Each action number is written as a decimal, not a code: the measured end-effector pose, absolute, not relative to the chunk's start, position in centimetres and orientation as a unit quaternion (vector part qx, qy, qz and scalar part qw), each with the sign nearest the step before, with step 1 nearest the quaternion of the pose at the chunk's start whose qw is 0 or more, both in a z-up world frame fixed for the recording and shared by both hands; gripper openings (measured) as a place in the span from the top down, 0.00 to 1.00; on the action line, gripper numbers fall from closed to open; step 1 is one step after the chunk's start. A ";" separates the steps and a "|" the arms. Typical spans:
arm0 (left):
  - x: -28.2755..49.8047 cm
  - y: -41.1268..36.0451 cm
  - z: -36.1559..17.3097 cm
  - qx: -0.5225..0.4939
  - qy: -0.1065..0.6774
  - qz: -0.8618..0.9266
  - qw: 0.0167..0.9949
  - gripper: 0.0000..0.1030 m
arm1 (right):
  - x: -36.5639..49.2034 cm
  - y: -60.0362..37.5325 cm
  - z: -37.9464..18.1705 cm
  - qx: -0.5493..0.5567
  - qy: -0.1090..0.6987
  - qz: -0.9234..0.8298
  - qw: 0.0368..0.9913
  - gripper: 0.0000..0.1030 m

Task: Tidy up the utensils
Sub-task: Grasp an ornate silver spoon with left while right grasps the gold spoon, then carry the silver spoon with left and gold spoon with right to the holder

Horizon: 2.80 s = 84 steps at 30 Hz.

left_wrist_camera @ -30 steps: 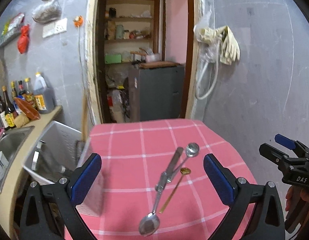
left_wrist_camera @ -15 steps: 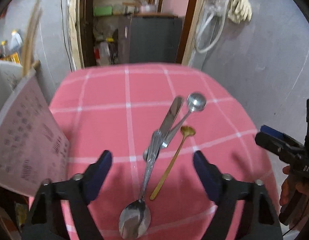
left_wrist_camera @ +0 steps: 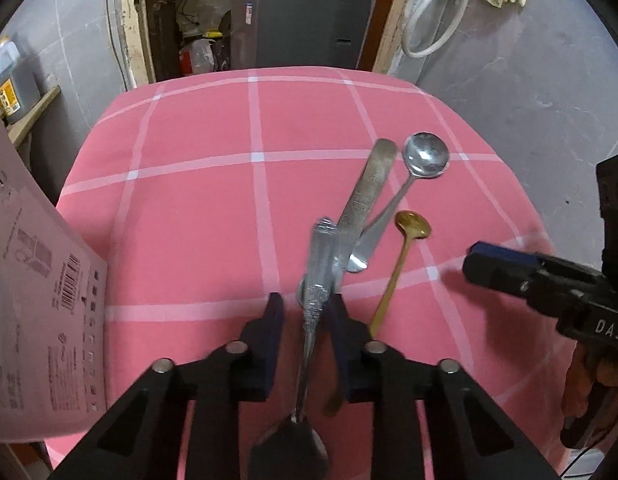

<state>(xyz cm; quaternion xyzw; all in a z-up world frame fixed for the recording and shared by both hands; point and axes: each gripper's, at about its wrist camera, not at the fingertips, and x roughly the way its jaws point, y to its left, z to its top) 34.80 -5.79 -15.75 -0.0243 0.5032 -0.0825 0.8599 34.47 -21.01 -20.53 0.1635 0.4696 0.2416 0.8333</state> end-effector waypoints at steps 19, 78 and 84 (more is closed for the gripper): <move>36.1 -3.5 -16.2 -0.127 0.530 -0.083 0.834 0.89 | 38.0 -16.5 -24.6 0.343 0.518 0.190 0.760 0.95; 21.0 -0.5 -6.5 -0.098 0.429 -0.155 0.884 0.89 | 19.0 -20.6 -10.2 0.198 0.388 0.201 0.878 0.97; 21.1 0.7 -2.1 -0.098 0.388 -0.146 0.905 0.89 | 19.5 -19.5 -6.2 0.178 0.347 0.222 0.893 0.97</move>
